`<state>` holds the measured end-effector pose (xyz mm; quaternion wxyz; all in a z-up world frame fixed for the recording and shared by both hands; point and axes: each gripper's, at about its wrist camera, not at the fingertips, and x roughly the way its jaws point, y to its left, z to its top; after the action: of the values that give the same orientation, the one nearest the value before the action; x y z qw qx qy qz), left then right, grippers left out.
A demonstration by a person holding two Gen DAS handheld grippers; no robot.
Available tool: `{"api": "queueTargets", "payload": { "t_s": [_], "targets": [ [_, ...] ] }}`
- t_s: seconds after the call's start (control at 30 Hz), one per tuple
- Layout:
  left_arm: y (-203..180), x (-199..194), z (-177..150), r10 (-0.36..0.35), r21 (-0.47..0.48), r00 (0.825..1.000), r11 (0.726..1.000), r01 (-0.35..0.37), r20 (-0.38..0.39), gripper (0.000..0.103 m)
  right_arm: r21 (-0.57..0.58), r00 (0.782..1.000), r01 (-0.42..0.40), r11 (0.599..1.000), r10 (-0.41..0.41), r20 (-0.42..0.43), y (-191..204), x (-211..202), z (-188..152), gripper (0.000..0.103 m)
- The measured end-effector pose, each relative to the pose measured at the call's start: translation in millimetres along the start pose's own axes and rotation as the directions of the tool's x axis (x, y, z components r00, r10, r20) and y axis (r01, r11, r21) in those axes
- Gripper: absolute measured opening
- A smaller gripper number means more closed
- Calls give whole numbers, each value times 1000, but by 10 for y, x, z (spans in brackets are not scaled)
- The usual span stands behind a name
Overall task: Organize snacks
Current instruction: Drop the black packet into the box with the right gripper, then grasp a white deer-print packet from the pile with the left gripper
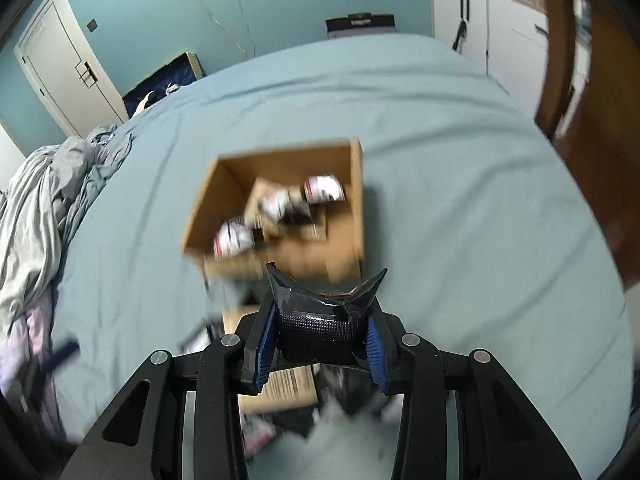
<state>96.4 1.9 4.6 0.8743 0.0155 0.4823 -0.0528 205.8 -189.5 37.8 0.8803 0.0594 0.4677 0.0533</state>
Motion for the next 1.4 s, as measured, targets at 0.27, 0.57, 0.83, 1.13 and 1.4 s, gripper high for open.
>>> {"api": "queueTargets", "payload": {
  "t_s": [0.27, 0.57, 0.83, 1.13, 1.4],
  "targets": [
    [55, 20, 2, -3, -16, 1000, 1000, 3, 4, 103, -29, 994, 77, 997, -74, 81, 324, 99, 726, 62],
    [-33, 103, -53, -12, 8, 999, 1000, 12, -36, 103, -2, 985, 113, 994, -111, 134, 63, -316, 131, 80],
    [-195, 219, -178, 18, 68, 997, 998, -12, -79, 103, 31, 995, 94, 995, -95, 35, -566, -780, -1095, 80],
    [-460, 398, -356, 101, 201, 987, 977, -75, -126, 103, 152, 992, 84, 985, -69, -105, -776, -341, -1417, 80],
    [-669, 526, -466, 114, 291, 982, 955, -65, -153, 103, 62, 976, 114, 992, -100, -195, -825, 141, -1204, 80]
  ]
}}
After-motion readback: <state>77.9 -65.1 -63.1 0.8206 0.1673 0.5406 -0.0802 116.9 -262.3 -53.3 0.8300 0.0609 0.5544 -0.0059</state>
